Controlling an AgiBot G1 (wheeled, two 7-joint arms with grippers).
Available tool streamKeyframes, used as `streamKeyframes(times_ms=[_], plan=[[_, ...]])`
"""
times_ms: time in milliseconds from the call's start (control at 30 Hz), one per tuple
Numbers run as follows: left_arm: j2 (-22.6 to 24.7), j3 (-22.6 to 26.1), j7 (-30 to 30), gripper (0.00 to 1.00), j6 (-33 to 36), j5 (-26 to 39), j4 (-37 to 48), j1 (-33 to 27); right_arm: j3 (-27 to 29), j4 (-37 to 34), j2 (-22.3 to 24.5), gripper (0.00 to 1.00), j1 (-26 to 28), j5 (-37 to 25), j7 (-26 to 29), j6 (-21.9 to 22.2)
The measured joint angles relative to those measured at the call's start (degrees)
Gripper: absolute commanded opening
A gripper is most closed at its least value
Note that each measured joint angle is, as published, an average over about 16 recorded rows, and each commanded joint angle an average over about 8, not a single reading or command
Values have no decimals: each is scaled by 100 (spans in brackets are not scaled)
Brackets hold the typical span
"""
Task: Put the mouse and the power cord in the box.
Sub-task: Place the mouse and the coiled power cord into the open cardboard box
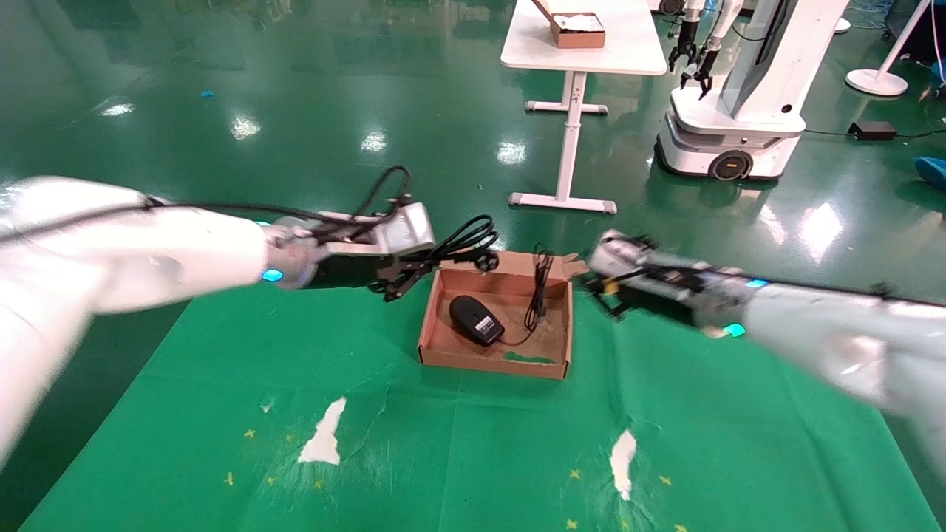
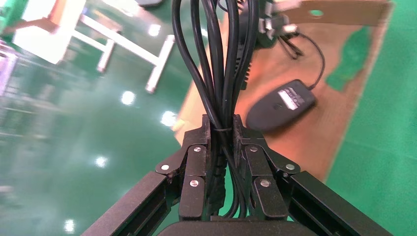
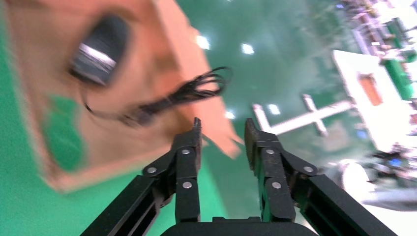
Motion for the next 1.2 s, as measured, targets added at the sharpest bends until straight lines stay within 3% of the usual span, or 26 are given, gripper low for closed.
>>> streamKeyframes(times_ms=[133,300,600,633,867,900,1200], plan=[[110,296,16,0,-266,25,-581,341,79,83,490,100,224,109,-264,-455],[132,779,-142,0,-438,-30,-1344,629,166,198,1203,100,553,245,-461,-1415],[150,1754,-840,1,-1122,-302,-2191,639,205,337,2216,100,1092,323,-361,-2942],[152,1859,-945,8,-1236,-340,-2240,621,202,354,2286,100,1142,320,-330,-3046],[159,2544,-1635,94,-1933,-551,-2452,469,173,504,2510,100,1403,275,-135,-3320],[159,2628,-1715,100,-2008,-572,-2467,449,173,530,2517,100,1426,275,-115,-3339],[28,2925,-2148,100,-2174,-784,-2681,472,198,789,2527,100,1447,337,62,-3451]])
